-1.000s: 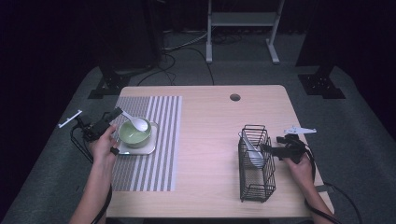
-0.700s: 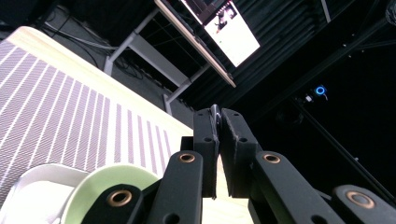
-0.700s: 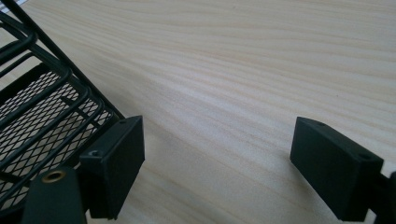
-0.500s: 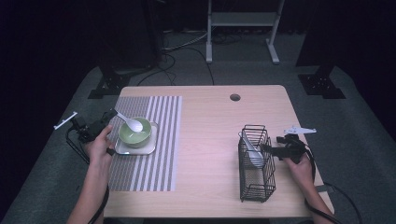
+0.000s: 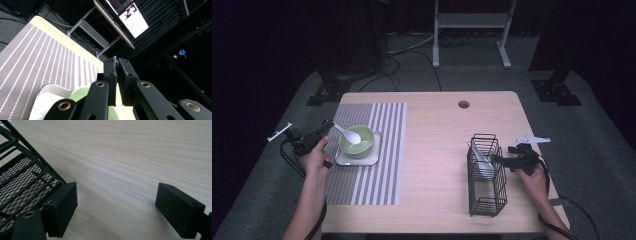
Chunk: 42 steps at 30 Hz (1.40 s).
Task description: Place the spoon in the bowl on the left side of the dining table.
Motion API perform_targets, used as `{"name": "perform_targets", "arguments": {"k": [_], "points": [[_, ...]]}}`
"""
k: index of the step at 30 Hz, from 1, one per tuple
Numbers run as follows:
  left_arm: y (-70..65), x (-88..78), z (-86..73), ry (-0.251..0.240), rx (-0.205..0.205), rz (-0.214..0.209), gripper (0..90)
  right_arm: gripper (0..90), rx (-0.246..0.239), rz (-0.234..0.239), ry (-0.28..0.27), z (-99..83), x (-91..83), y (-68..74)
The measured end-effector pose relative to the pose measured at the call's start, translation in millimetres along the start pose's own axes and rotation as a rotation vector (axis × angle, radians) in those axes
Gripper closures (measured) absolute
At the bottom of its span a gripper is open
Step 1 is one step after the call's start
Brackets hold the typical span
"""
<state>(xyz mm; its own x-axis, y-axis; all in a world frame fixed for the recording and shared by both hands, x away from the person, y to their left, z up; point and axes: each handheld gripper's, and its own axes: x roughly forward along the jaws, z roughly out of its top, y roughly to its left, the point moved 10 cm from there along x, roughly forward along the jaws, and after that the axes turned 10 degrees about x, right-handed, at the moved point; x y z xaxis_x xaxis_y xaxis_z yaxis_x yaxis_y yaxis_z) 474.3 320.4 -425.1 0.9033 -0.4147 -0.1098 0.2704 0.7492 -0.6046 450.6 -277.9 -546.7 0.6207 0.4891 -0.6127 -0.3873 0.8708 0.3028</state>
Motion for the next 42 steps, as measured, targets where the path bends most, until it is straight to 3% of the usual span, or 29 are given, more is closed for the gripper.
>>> {"name": "perform_targets", "arguments": {"k": [18,42], "points": [[20.1,-0.2,-14.3,0.025,-0.017,0.044,85.0,16.7,-0.001,-0.002,0.002,-0.1,0.1,0.0],[32.4,1.4,-25.3,0.037,-0.052,0.062,83.7,16.7,0.005,-0.001,0.002,0.0,0.0,-0.4]]}}
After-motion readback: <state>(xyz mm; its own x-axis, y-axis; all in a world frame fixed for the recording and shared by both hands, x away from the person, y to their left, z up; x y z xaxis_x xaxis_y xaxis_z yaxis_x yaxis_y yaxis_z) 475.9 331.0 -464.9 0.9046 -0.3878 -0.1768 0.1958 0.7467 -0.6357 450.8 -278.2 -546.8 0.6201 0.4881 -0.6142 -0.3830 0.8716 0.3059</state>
